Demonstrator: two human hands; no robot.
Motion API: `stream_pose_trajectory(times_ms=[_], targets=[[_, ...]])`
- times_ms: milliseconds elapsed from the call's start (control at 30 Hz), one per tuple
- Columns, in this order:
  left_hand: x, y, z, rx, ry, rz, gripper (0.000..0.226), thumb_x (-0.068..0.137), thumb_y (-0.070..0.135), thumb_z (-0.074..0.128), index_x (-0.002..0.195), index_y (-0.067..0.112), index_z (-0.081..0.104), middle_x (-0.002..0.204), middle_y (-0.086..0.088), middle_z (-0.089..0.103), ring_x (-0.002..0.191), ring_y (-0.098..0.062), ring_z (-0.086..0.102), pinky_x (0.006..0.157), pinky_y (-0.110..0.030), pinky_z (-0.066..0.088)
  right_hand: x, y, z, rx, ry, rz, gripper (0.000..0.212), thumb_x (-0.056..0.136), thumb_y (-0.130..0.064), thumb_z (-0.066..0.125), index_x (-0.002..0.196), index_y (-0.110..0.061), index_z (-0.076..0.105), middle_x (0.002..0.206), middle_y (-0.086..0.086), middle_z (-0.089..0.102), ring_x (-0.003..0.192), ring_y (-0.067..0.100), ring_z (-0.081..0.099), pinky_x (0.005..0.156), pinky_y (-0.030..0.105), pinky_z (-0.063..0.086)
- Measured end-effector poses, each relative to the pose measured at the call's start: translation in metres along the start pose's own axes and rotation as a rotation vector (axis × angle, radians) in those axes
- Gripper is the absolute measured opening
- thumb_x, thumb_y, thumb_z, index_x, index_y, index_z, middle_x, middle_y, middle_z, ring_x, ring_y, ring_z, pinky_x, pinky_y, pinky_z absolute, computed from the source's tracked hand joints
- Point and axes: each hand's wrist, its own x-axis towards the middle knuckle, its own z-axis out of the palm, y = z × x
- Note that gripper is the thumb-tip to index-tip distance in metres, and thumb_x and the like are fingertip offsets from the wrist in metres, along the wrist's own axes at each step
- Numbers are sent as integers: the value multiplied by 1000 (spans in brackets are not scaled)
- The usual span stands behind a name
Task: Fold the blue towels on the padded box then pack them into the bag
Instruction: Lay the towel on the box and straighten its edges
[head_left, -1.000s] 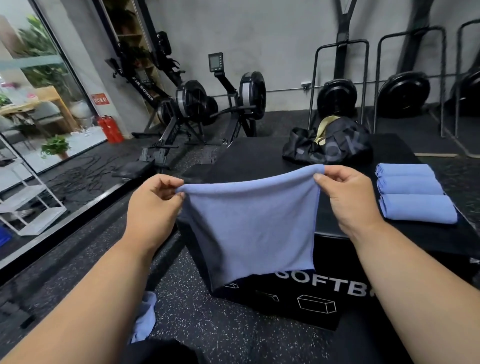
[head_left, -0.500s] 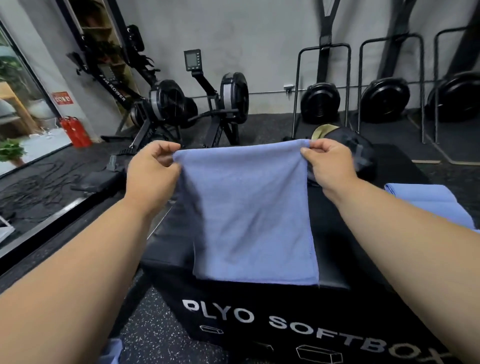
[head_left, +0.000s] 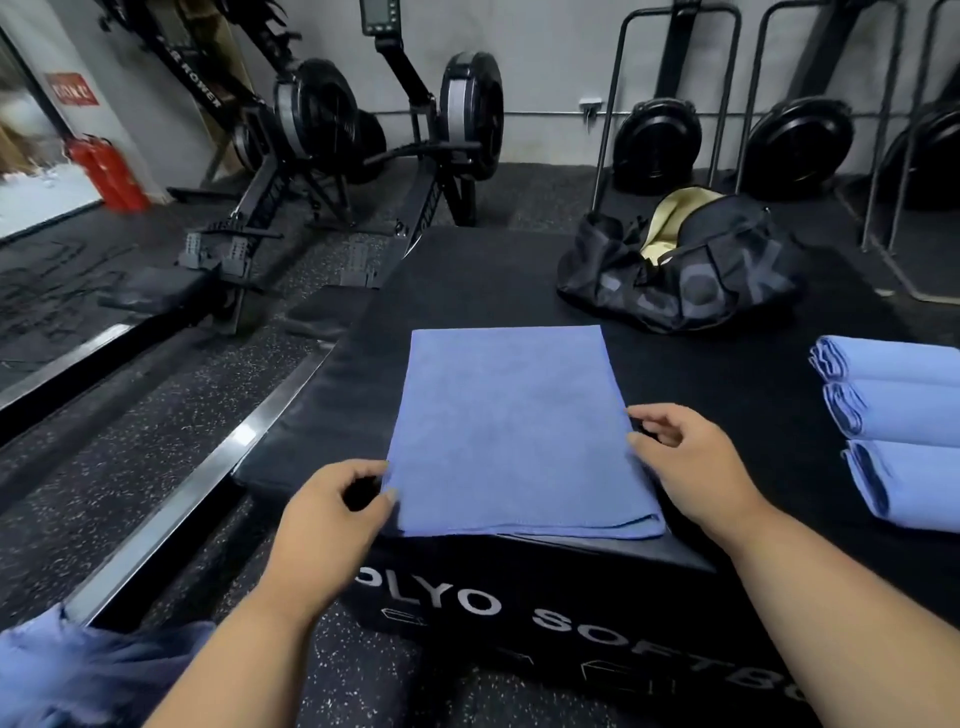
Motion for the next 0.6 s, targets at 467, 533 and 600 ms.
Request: stream_pose_trajectory(times_ms=[467,533,600], targets=[[-29,-30,11,114,-42,97,48,85,9,84,122,37,75,146,24,58,150,-3,37,119,-23,29,-63,18,-26,-409,-173,-205,28,86,-32,84,99,-55,72,122,-26,63,120,-1,51,98,2,29],[-28,-32,13,130,-27,120,46,84,9,85,120,37,76,144,23,59,148,-5,41,117,-24,31,-63,18,-25,-417,-155,-220,26,88,-32,83,96,-54,73,120,-27,64,120,-1,51,97,3,30],[-25,-34,14,151,3,144,41,85,11,84,117,36,78,141,22,62,146,-7,45,116,-26,35,-64,17,-23,-436,-152,-223,20,91,-32,80,95,-51,76,118,-29,63,118,-4,49,95,2,30]])
